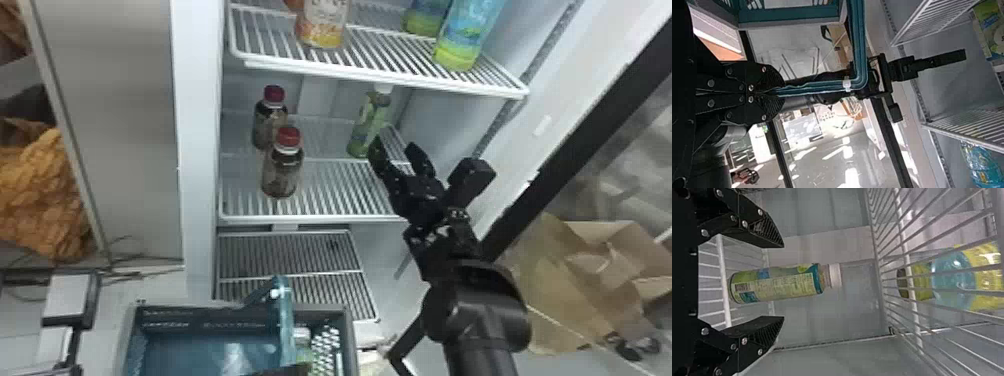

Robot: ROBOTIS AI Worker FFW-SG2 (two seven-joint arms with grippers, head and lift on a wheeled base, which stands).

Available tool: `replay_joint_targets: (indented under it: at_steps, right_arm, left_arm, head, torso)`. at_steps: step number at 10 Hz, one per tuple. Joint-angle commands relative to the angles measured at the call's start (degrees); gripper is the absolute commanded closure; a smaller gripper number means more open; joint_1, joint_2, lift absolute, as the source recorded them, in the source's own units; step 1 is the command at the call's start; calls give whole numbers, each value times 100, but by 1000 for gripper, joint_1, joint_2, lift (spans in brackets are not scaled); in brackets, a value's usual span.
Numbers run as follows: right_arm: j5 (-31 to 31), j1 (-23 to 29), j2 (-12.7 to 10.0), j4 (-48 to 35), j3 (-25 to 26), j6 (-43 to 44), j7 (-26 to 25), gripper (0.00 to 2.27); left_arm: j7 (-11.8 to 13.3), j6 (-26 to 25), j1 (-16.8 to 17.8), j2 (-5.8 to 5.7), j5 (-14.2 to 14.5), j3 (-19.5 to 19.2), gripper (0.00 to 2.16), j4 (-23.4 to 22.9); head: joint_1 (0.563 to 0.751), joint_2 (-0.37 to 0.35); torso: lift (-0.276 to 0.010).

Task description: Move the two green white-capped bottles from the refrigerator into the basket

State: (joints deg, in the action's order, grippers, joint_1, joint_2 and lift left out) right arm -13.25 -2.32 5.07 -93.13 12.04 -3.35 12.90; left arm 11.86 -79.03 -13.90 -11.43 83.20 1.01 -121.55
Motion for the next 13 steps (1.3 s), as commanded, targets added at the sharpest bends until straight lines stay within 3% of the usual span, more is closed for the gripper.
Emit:
replay_joint_targets:
  at_steps: [1,13]
  right_arm:
    - [11,-176,38,264,-119,26,-42,435]
    - [331,-1358,179,1699,-484,97,-569,432]
  left_arm:
    - [0,14,-2,0,-2,1,1134,-2]
    - [-8,70,54,9,32,70,1134,40]
  head:
    - [695,-350]
    - [695,-350]
  torso:
    - [-263]
    - [-263]
